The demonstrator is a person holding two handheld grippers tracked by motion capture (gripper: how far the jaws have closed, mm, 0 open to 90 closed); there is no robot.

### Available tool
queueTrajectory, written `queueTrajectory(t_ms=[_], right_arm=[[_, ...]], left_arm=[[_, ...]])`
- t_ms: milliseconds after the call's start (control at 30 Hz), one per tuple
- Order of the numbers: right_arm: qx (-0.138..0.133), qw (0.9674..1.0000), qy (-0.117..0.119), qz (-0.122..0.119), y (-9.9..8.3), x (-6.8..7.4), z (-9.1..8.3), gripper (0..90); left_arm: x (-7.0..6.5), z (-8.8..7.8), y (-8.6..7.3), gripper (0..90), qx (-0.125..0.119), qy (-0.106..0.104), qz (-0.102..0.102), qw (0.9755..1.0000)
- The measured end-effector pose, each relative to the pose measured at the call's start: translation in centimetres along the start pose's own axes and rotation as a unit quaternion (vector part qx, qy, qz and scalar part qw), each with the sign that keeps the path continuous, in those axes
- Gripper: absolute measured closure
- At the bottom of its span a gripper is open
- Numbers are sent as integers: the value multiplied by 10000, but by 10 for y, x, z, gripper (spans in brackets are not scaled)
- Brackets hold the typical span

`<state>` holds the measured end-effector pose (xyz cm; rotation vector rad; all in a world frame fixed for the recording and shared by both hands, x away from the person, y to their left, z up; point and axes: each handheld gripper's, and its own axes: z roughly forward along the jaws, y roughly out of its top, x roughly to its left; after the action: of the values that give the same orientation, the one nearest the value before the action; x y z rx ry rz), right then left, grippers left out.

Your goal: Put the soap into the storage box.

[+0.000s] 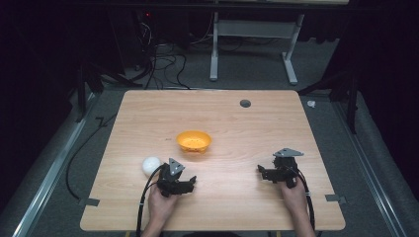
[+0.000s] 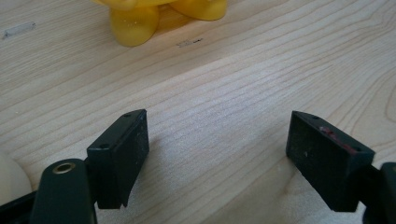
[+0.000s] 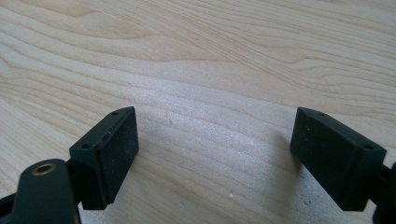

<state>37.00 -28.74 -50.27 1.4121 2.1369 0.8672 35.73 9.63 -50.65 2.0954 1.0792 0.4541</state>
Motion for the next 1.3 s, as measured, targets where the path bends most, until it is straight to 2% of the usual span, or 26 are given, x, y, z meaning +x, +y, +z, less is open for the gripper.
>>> queueTrajectory(t_ms=[967, 1300], right_arm=[[-5, 10000, -1, -19, 0, 0, 0, 160], [-4, 10000, 0, -19, 0, 0, 0, 160]], left_arm=[[-1, -1, 0, 225, -11, 40, -36, 10000], [-4, -6, 0, 226, -49, -41, -32, 10000]])
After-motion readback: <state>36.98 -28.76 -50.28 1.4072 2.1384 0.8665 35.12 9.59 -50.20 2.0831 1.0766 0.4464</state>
